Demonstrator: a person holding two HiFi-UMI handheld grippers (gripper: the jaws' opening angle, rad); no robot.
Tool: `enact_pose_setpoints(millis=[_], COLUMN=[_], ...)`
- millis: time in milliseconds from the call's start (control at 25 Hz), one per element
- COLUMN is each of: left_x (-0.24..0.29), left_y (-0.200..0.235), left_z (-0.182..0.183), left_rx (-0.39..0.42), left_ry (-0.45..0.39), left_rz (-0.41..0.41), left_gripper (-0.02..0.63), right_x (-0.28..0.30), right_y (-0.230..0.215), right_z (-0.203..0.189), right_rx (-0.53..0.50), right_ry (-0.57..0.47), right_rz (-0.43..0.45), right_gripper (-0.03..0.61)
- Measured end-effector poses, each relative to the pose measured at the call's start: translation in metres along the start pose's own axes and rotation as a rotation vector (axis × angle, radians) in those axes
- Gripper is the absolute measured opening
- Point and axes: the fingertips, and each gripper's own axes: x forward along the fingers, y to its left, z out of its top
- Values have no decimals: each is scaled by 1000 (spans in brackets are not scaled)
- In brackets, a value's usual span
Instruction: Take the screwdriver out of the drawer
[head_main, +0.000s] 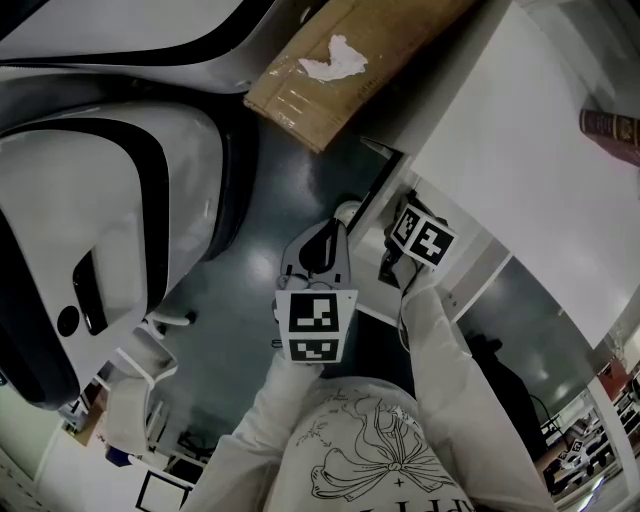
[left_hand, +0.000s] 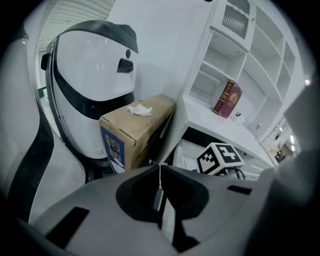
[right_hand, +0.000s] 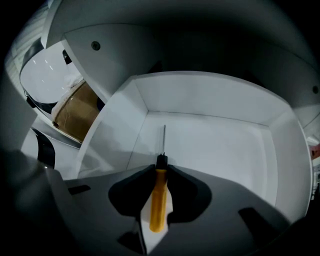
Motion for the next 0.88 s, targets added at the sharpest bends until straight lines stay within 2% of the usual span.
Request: enact_pose_setpoints(millis=[360,600,880], left_x=[-11,-25,-50], left_y=[-8,-18,-36], left_z=[6,19,33], left_rx=[16,38,61], left_ry=[-26,-59,-106], left_rz=[3,2,2], left_gripper=[11,11,11], right_x=[-14,-42,-83], right_y=[-6,-10,4], right_z=[-4,-13,-17], right_rx=[-50,-159,-302], right_ry=[17,75,90], right_rz=[52,49,100], right_gripper=[74,74,74])
